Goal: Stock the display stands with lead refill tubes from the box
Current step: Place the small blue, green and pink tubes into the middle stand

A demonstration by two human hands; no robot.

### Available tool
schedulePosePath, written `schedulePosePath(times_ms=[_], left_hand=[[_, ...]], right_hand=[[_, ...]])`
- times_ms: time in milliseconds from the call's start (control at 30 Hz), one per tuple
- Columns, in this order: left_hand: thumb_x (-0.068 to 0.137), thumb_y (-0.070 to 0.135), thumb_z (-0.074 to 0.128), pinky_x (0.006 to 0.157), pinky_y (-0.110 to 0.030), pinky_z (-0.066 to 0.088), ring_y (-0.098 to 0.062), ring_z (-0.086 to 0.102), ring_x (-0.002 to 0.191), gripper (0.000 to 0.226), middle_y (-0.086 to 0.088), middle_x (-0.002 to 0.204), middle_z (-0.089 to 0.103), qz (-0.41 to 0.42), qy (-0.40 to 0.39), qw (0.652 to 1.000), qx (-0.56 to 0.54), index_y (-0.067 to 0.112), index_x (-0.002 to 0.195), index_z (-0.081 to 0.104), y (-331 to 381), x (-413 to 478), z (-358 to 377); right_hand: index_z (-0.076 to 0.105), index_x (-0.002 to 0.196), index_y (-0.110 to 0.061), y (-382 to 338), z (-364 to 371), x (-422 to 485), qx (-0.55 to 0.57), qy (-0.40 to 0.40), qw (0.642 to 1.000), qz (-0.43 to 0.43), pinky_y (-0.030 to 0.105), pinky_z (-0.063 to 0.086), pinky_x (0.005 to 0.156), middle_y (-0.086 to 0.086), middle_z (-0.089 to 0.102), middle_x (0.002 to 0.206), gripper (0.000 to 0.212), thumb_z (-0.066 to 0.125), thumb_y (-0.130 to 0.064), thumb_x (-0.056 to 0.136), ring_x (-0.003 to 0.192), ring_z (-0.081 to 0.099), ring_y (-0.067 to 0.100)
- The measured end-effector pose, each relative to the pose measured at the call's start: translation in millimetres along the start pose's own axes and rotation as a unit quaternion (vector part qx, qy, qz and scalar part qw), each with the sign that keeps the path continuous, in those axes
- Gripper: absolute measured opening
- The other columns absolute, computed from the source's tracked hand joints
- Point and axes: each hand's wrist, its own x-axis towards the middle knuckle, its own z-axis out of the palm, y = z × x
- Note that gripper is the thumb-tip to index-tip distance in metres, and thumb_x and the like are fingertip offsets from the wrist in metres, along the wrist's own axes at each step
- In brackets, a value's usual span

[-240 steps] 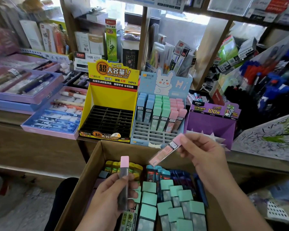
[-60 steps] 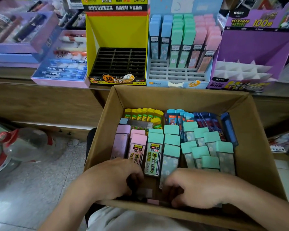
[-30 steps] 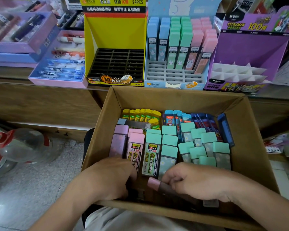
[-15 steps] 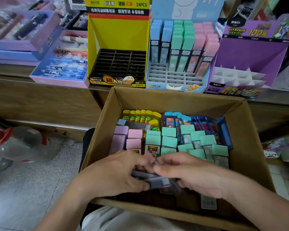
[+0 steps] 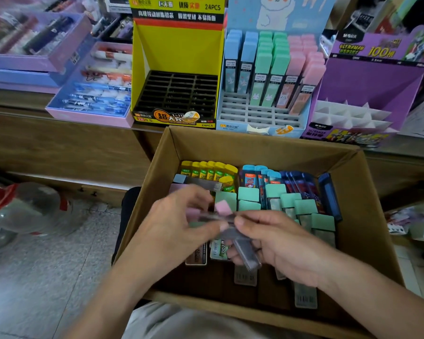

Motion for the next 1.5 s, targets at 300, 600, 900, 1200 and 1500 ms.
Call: schedulePosePath(times_ms=[300,600,900,1200,1500], left_hand=[[0.090,0.046,0.067,0.099,-0.044,0.052,-0.021,0.068,0.115,0.045,-0.008,0.120,0.073,-0.194,-0.030,0.868,-0.456,0.017,0.125,0.067,-6.2,-7.5,8.9],[0.088,0.045,0.067,0.088,-0.046,0.057,-0.033,0.071,0.104,0.044,-0.020,0.115,0.072,-0.183,-0.005,0.854,-0.487,0.015,0.120,0.069,-9.9,-1.3,11.6],[0.077,0.027,0.073,0.107,-0.062,0.043,-0.035,0.068,0.107,0.005,-0.021,0.108,0.073,-0.156,0.130,0.804,-0.559,0.031,0.080,0.073,-4.9,-2.9,6.1],[0.091,0.029,0.068,0.069,-0.033,0.058,-0.022,0.066,0.073,0.004,-0.007,0.078,0.063,-0.095,0.097,0.834,-0.535,0.028,0.088,0.072,-12.9,-11.6,4.6],[0.095,0.036,0.065,0.049,-0.024,0.044,-0.012,0.047,0.053,0.016,-0.001,0.068,0.053,-0.103,0.085,0.842,-0.522,0.024,0.084,0.067,-14.2,-9.6,2.5]], right_hand=[[0.066,0.124,-0.005,-12.9,28.8,11.6,0.116,-0.013,0.992,-0.054,0.040,0.064,0.079,0.024,0.075,0.112,0.029,0.062,-0.017,0.099,0.099,0.076,0.037],[0.070,0.115,-0.010,-14.7,47.1,16.9,0.100,-0.044,0.990,-0.093,0.035,0.062,0.080,0.016,0.076,0.114,0.019,0.061,-0.004,0.099,0.105,0.075,0.027],[0.078,0.107,-0.028,-22.1,27.3,31.8,-0.232,0.086,0.950,-0.193,0.022,0.053,0.094,-0.015,0.077,0.109,0.022,0.065,-0.011,0.099,0.104,0.069,0.000],[0.072,0.124,-0.012,-49.4,18.2,91.4,-0.529,0.151,0.790,-0.271,0.032,0.049,0.092,-0.001,0.066,0.109,0.027,0.067,-0.020,0.099,0.103,0.060,0.014],[0.073,0.106,-0.017,-45.2,18.5,109.2,-0.611,0.146,0.742,-0.235,0.033,0.036,0.079,-0.003,0.051,0.096,0.013,0.071,-0.015,0.094,0.104,0.050,0.022]])
